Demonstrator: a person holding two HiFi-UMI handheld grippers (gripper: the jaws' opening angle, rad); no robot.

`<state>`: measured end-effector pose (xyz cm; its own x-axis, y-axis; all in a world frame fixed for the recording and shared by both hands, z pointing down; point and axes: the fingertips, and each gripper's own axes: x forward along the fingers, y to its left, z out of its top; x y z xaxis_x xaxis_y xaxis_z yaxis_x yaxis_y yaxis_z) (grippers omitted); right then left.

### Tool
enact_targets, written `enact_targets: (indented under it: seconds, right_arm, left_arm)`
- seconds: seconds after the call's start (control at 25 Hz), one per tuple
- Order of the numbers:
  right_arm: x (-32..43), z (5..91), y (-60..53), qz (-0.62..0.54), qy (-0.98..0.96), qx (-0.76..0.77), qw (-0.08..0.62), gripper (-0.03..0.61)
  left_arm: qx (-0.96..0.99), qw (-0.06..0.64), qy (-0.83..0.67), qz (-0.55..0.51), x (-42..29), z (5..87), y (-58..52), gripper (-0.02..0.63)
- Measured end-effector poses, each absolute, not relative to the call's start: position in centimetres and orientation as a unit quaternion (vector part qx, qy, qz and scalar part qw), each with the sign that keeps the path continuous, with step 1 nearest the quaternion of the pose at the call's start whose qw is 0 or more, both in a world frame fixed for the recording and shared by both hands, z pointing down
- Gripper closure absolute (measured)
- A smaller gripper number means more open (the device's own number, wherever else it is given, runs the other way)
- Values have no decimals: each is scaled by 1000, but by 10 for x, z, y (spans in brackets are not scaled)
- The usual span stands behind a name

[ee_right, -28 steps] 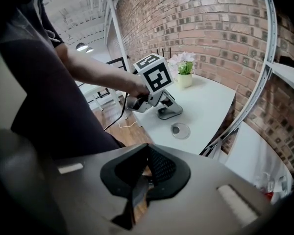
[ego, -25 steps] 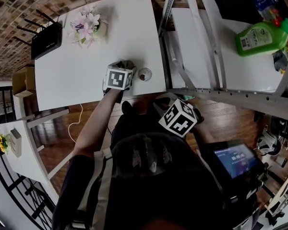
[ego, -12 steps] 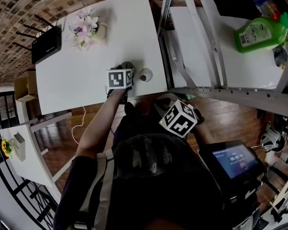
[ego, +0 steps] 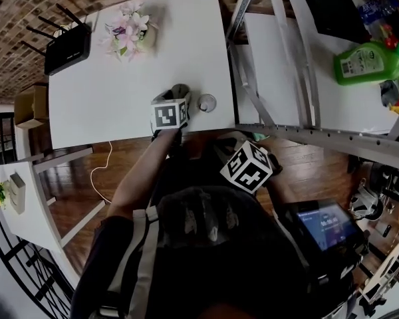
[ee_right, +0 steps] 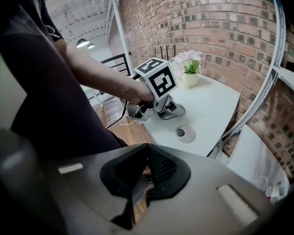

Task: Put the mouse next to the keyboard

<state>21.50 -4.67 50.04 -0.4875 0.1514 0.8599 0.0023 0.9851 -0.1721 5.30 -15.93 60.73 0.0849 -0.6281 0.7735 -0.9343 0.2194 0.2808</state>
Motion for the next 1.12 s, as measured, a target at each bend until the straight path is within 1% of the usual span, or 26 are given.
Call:
enact_targets:
  seconds: [0.16,0.28,0.4,0.56,0.72,0.84,0.96,1.0,1.12]
  right_arm:
    - [208,500,-42,65,-856,-47,511,572]
    - [204,500,-38,67,-854,-44,515,572]
    - [199,500,-35,68,-851,-42,519,572]
    - [192,500,-31,67,-849,-39,523,572]
    - [185,500,-26,69,-847,-31,526,572]
    - [180,500,-22,74,-845,-20,530,572]
    - [177,499,-16,82,-841,-3,535,572]
    - [176,499,-13,83,-839,3,537,572]
    - [174,499,-4,88,-835,20,543,572]
  left_arm:
    - [601,429,-651,177,47,607,-155,341]
    - [618,415,-641,189,45,606,-152,334]
    - [645,406,-606,227,47,604,-145,327]
    - [682,346,-569,303,44,596,-143,319]
    - [692,349,-543,323,46,600,-144,319]
    - [696,359,-545,300,44,603,-144,319]
    - [690,411,-554,221,48,604,-144,324]
    - [684,422,-560,201,48,604,-144,343]
    - [678,406,-581,192,40,603,-142,345]
